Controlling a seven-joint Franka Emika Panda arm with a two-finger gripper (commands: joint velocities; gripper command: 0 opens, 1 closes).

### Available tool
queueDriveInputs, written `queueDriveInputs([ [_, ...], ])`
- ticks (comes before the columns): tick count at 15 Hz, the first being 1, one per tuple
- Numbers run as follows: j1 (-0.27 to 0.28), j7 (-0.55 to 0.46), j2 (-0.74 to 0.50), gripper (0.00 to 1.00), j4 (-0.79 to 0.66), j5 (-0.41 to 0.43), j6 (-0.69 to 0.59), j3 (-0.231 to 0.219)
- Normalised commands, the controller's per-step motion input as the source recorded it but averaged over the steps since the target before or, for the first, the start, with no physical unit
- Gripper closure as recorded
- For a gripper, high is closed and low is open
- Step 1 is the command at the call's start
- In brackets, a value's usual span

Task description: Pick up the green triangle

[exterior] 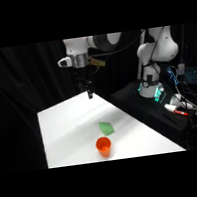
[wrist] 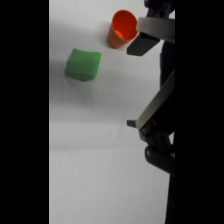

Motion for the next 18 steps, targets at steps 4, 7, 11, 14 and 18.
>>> queueDriveInputs([
  [4,-0.019,-0.03,0.01,0.00,0.00,0.047,0.05,0.027],
  [7,-0.005,-0.08,0.06,0.00,-0.05,0.157,0.22,0.045],
  [11,0.020,-0.09,0.05,0.00,-0.11,0.216,0.29,0.064],
  [14,0.029,-0.06,0.02,0.00,-0.17,0.128,0.28,0.051],
  [18,0.026,-0.08,0.03,0.00,-0.22,0.134,0.30,0.049],
])
